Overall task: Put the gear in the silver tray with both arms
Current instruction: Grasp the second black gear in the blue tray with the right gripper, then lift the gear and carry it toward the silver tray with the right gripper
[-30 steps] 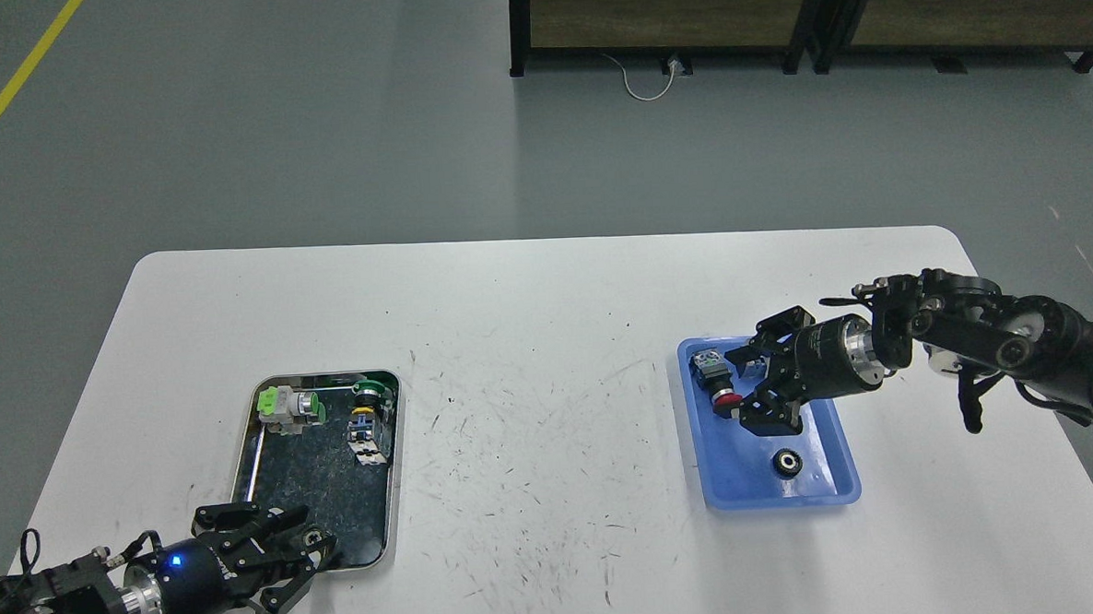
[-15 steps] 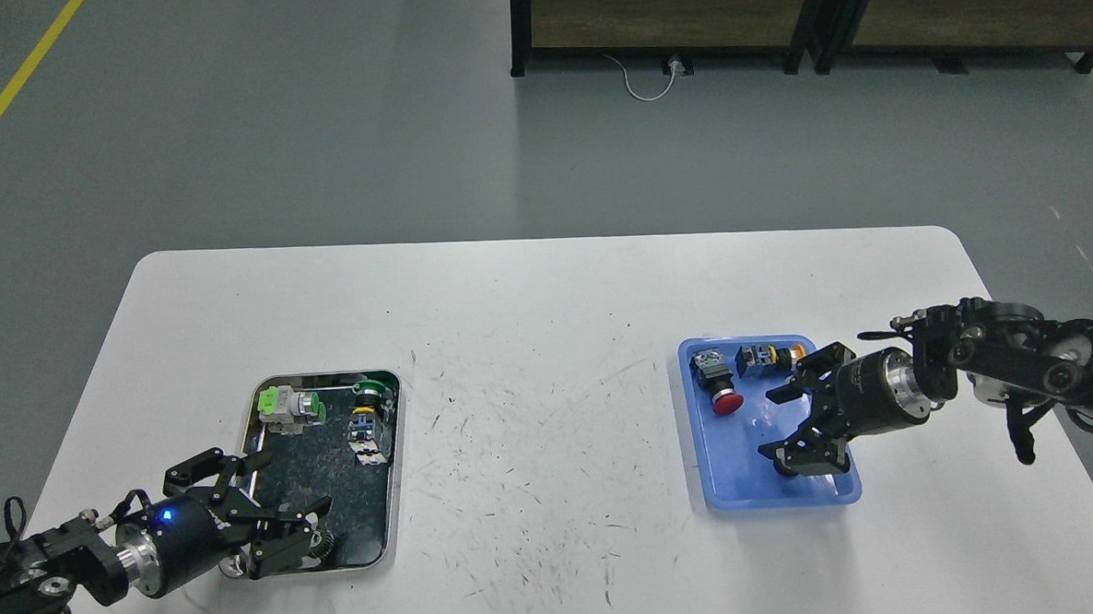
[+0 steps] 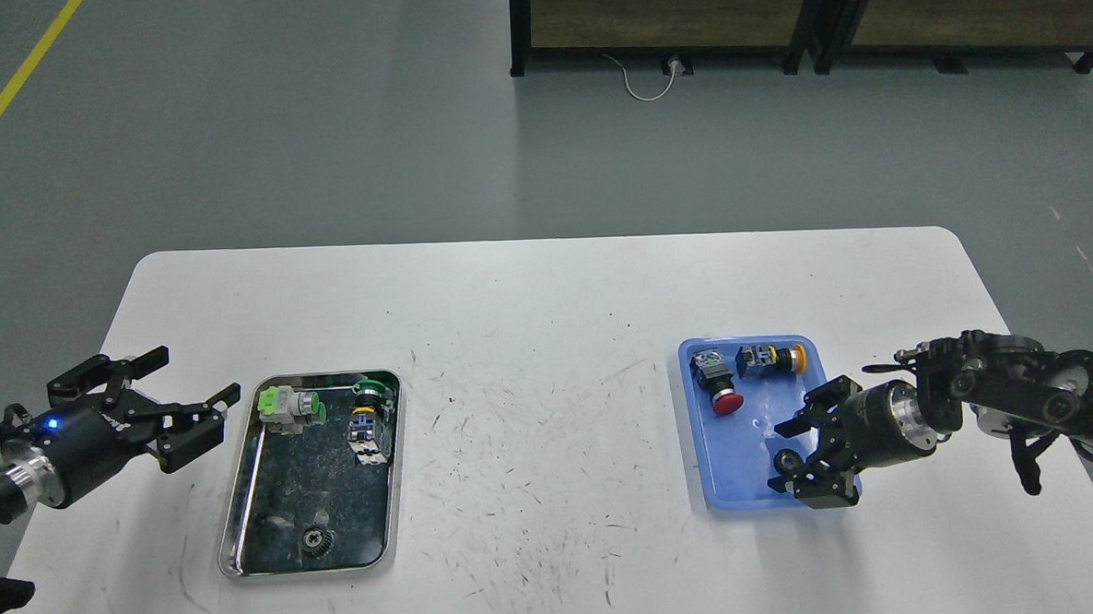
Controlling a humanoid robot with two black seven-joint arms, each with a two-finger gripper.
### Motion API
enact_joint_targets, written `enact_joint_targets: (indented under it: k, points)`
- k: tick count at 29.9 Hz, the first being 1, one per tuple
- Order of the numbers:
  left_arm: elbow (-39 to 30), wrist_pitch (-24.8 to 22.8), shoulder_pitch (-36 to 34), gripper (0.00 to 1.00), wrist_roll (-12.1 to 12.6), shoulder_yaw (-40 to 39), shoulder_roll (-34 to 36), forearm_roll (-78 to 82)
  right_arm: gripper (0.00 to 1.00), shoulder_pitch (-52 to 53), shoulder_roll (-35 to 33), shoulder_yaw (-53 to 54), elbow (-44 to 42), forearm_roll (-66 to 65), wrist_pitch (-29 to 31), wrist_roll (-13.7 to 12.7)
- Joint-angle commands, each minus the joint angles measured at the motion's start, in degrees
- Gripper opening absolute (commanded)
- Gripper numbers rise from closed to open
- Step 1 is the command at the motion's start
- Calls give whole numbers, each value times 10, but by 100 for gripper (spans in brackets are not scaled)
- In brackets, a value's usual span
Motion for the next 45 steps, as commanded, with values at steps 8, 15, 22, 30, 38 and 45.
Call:
enact_joint_targets:
  k: [8, 15, 22, 30, 38, 45]
  points:
    - [3, -2, 1, 98, -1, -5, 13, -4, 49, -1, -4, 0, -1, -11, 0, -6]
    - [4, -2, 1, 98, -1, -5, 14, -4, 31, -2, -6, 1, -1, -12, 0, -13]
    - [4, -1, 1, 98, -1, -5, 15, -4, 21, -2, -8, 15, 0, -11, 0, -8]
    - [5, 1, -30, 98, 1, 6, 13, -3, 21, 81, 16, 19, 12, -11, 0, -2]
    - [10, 6, -84, 98, 25, 4, 11, -4, 23, 193, 197, -103, 7, 9, 0, 0]
    - [10, 4, -83, 98, 21, 6, 17, -3, 23, 208, 307, -154, -13, 13, 0, 2]
